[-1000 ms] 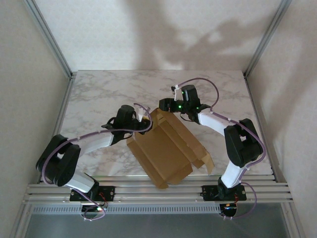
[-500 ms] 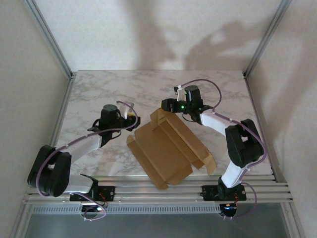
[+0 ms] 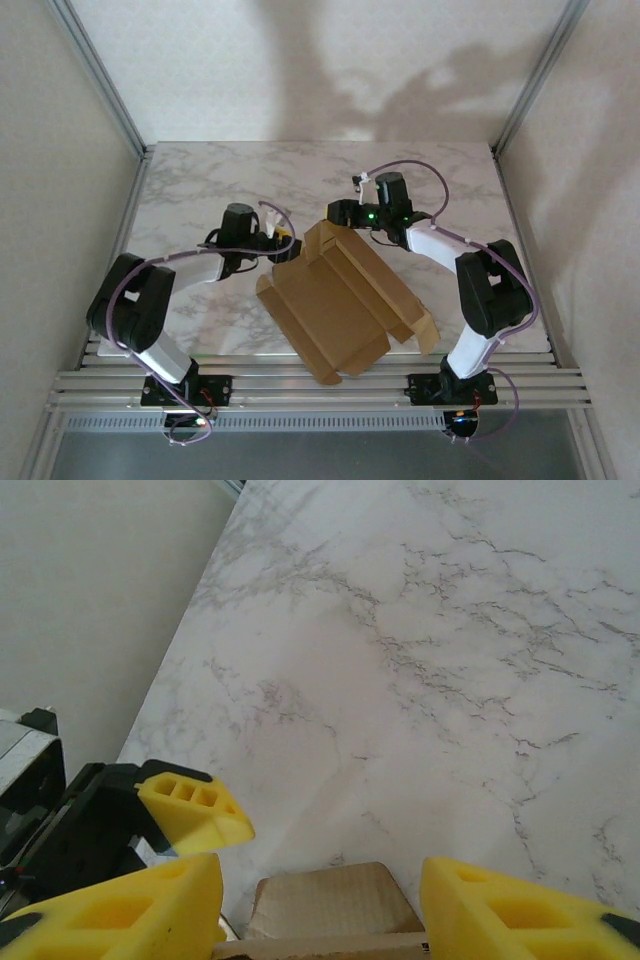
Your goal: Fold the paper box
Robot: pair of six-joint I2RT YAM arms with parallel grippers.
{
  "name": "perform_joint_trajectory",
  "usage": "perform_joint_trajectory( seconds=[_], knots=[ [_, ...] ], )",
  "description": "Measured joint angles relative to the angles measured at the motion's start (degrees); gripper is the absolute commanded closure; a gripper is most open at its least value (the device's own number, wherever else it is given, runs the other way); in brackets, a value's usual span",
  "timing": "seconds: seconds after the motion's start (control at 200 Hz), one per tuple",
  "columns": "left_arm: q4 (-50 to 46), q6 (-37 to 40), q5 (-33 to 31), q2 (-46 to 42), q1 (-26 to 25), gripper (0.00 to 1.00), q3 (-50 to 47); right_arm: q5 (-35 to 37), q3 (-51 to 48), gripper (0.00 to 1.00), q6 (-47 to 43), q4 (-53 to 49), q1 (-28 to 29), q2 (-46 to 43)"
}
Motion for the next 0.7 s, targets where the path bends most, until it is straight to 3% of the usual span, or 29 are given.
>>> perform_joint_trajectory(
  seconds=[0.215, 0.701],
  knots=[
    [-0.96, 1.79, 2.82, 3.41, -3.28, 0.41, 3.54, -1.27, 0.02, 0.47, 0.07, -0.31, -0.48, 0.00],
    [-1.27, 2.27, 1.01, 9.64, -7.41, 0.44, 10.03, -4.46, 0.13, 0.53, 1.07, -0.48, -0.52, 0.39]
  ],
)
